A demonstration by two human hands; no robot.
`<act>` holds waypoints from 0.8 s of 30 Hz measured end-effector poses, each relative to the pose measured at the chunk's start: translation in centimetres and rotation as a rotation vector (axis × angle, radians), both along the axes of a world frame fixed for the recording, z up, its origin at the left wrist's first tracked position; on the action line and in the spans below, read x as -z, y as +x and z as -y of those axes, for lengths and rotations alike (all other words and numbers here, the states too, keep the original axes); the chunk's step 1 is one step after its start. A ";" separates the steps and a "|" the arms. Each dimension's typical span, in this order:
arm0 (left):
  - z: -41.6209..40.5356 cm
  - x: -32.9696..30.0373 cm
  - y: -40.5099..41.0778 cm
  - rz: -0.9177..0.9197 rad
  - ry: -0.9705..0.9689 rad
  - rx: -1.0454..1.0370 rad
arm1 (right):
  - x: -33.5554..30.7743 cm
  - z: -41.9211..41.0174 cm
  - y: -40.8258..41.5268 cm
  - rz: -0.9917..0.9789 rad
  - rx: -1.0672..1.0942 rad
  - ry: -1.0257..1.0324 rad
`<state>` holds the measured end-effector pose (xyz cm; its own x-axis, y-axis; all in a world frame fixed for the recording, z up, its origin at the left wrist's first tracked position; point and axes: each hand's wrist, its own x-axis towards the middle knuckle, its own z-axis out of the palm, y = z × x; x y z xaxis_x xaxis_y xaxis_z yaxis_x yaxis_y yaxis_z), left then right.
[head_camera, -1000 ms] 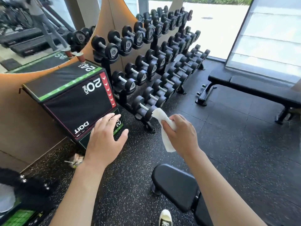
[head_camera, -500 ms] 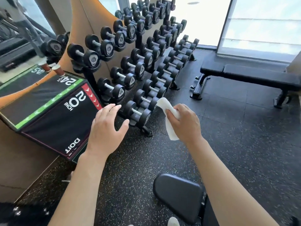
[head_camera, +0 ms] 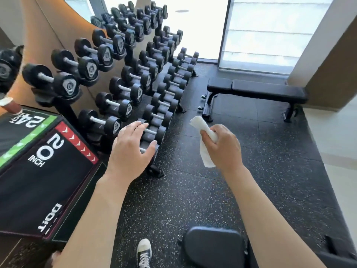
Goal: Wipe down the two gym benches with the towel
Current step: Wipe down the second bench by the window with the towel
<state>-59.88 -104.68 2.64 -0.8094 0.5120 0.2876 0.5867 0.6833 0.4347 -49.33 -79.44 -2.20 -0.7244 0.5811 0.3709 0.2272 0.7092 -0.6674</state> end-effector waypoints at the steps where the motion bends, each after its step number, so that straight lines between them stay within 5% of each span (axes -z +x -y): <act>1: 0.3 0.2 -1.8 0.006 0.006 0.022 | 0.1 0.5 -1.2 0.001 0.021 -0.001; 13: 7.5 1.6 -21.6 0.067 -0.012 0.173 | 0.7 8.9 -17.0 0.032 0.191 -0.019; 24: 7.0 1.6 -27.2 0.141 0.070 0.217 | -0.6 7.9 -20.6 0.042 0.281 0.018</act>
